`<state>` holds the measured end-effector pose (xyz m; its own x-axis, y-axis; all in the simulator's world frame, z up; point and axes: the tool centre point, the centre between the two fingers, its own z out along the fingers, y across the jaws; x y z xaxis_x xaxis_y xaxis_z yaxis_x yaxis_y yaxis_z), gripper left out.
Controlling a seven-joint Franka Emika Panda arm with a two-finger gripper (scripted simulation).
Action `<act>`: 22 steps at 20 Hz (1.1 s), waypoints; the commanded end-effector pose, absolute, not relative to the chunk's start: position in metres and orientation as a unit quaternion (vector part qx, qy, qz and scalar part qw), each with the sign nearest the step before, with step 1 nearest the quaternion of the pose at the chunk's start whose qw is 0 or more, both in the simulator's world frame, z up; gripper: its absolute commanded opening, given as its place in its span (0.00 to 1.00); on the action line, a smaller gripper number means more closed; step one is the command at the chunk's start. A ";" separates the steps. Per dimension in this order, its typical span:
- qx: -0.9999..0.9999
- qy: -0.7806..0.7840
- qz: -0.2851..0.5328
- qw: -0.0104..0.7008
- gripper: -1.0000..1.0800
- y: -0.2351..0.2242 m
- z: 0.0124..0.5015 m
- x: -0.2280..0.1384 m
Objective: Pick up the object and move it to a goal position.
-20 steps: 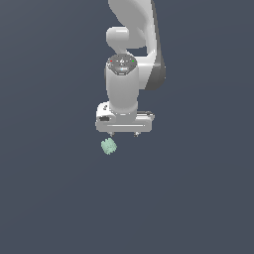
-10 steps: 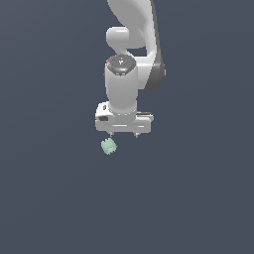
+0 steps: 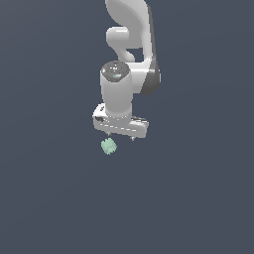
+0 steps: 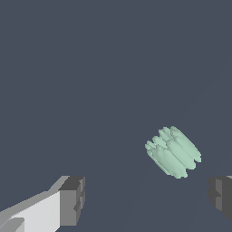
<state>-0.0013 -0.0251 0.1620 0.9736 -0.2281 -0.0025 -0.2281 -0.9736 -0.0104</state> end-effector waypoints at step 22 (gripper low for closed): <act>-0.892 0.452 0.001 0.002 0.96 -0.083 0.099 -0.024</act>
